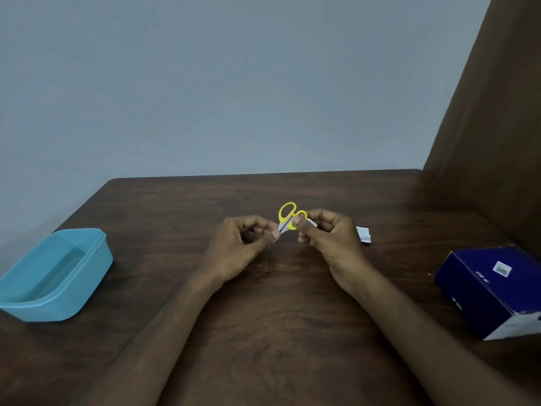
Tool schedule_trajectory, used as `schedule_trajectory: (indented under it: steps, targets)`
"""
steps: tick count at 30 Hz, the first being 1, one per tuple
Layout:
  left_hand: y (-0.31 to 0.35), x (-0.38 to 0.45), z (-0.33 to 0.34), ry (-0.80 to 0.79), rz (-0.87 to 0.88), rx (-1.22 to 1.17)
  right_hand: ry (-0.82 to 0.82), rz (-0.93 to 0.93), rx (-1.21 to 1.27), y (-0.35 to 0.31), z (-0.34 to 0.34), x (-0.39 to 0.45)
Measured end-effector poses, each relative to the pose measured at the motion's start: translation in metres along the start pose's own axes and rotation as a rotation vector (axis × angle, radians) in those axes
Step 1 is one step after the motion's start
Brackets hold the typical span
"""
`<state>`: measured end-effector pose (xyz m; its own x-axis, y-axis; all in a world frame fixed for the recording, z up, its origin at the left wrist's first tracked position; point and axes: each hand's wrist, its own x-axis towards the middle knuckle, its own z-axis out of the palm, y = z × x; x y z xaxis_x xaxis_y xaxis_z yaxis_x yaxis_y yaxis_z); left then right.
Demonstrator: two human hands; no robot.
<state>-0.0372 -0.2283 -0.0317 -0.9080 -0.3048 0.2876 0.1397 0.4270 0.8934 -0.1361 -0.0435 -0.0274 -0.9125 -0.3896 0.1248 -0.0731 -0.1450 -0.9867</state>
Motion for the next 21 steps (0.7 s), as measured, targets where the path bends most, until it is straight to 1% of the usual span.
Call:
schedule_trajectory:
  steps: [5,8,12,17,21]
  targets:
    - [0.0062,-0.0017,0.0004,0.013,0.006,-0.010,-0.046,-0.027,-0.043,0.0021,0.0034,-0.0008]
    - [0.0050,-0.0013,-0.0011,-0.034,0.022,-0.015,-0.069,-0.046,-0.020,0.0027,0.0058,-0.0019]
    - [0.0033,-0.0016,-0.0006,-0.099,0.033,-0.014,-0.009,-0.059,0.029,0.0016,0.0061,-0.0011]
    - [-0.0002,0.0023,-0.0015,-0.005,0.010,-0.088,-0.030,0.010,0.094,0.0030,0.0072,-0.0007]
    - [0.0016,0.0016,-0.0035,0.026,-0.041,-0.129,-0.068,0.048,0.110,0.0007,0.0075,-0.0017]
